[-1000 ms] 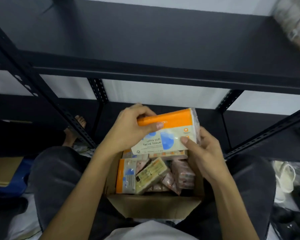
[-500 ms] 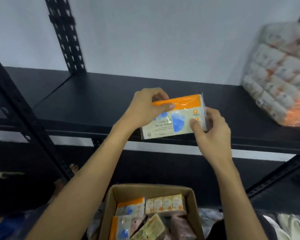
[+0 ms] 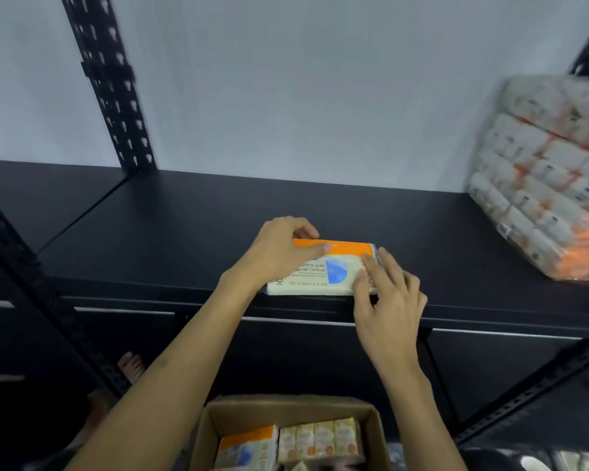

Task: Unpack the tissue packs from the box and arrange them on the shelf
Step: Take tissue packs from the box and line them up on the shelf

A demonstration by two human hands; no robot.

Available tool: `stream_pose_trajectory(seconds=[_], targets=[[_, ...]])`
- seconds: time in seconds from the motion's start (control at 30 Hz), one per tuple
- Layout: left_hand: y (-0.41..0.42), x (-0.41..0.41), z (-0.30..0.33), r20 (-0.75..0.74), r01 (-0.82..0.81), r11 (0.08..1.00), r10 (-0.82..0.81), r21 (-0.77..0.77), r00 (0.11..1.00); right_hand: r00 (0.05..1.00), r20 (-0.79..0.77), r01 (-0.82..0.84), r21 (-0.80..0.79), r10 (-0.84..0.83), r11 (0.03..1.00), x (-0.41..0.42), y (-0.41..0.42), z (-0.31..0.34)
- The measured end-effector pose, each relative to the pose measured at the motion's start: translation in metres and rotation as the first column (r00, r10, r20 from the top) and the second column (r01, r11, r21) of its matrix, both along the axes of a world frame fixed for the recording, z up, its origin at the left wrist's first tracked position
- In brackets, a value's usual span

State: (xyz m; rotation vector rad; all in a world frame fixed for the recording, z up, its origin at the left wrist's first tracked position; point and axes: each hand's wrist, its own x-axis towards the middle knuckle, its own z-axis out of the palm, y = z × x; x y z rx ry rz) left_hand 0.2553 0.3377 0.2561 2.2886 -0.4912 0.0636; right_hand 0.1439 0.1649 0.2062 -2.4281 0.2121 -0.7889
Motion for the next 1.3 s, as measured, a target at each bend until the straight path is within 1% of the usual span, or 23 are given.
stream_pose_trajectory(seconds=[0.13,0.27,0.37,0.43,0.5,0.57,0.63,0.7,0.73,0.8,0.87,0.93,1.0,1.07,1.17,1.3], targets=[[0.002,0.008,0.004,0.046,-0.036,0.996,0.032,0.079,0.998,0.996,-0.092,-0.02,-0.001,0.019,1.0,0.002,-0.008,0.008],[0.002,0.006,0.007,0.063,-0.062,0.994,0.057,0.085,0.996,0.994,-0.112,-0.011,-0.056,0.005,0.998,0.001,-0.007,0.013],[0.002,0.002,0.009,0.029,-0.066,0.997,0.065,0.029,0.997,0.992,-0.128,-0.007,-0.079,-0.003,0.997,0.0,-0.008,0.013],[0.006,0.0,0.013,-0.005,-0.067,0.997,0.067,-0.049,0.998,0.992,-0.124,0.0,-0.06,-0.008,0.998,0.0,-0.006,0.014],[0.012,-0.006,0.02,-0.008,-0.073,0.994,0.072,-0.087,0.997,0.996,-0.092,0.005,-0.025,-0.007,1.0,-0.003,-0.002,0.014],[0.017,-0.015,0.025,0.046,-0.099,0.993,0.102,-0.065,0.994,0.998,-0.057,-0.004,0.011,0.005,1.0,-0.009,0.0,0.016],[0.02,-0.03,0.028,0.172,-0.143,0.99,0.14,0.004,0.975,1.0,-0.004,0.006,0.032,-0.006,0.999,-0.011,-0.002,0.023],[0.018,-0.048,0.025,0.272,-0.132,0.989,0.11,0.065,0.956,0.996,0.077,0.046,-0.029,-0.044,0.999,-0.009,-0.004,0.031],[0.015,-0.056,0.021,0.302,-0.116,0.989,0.083,0.091,0.95,0.993,0.117,0.041,-0.062,-0.033,0.997,-0.006,-0.003,0.035],[0.007,-0.066,0.011,0.341,-0.097,0.985,0.044,0.141,0.939,0.986,0.156,-0.034,-0.123,0.053,0.992,0.005,0.002,0.041],[-0.001,-0.069,0.003,0.347,-0.09,0.98,0.024,0.175,0.938,0.986,0.093,-0.114,-0.232,0.139,0.966,0.017,0.009,0.045],[-0.007,-0.067,-0.002,0.342,-0.091,0.974,0.014,0.21,0.939,0.976,-0.069,-0.216,-0.319,0.205,0.923,0.027,0.014,0.046],[-0.011,-0.064,-0.006,0.329,-0.101,0.955,0.003,0.281,0.944,0.938,-0.239,-0.323,-0.333,0.252,0.886,0.034,0.014,0.045],[-0.013,-0.061,-0.008,0.31,-0.114,0.925,-0.004,0.363,0.951,0.904,-0.336,-0.38,-0.342,0.266,0.859,0.038,0.011,0.045],[-0.013,-0.057,-0.01,0.302,-0.138,0.902,0.009,0.409,0.953,0.886,-0.384,-0.393,-0.33,0.258,0.858,0.04,0.01,0.047],[-0.009,-0.058,-0.012,0.285,-0.137,0.883,0.004,0.449,0.959,0.895,-0.384,-0.372,-0.367,0.226,0.852,0.039,0.009,0.044]])
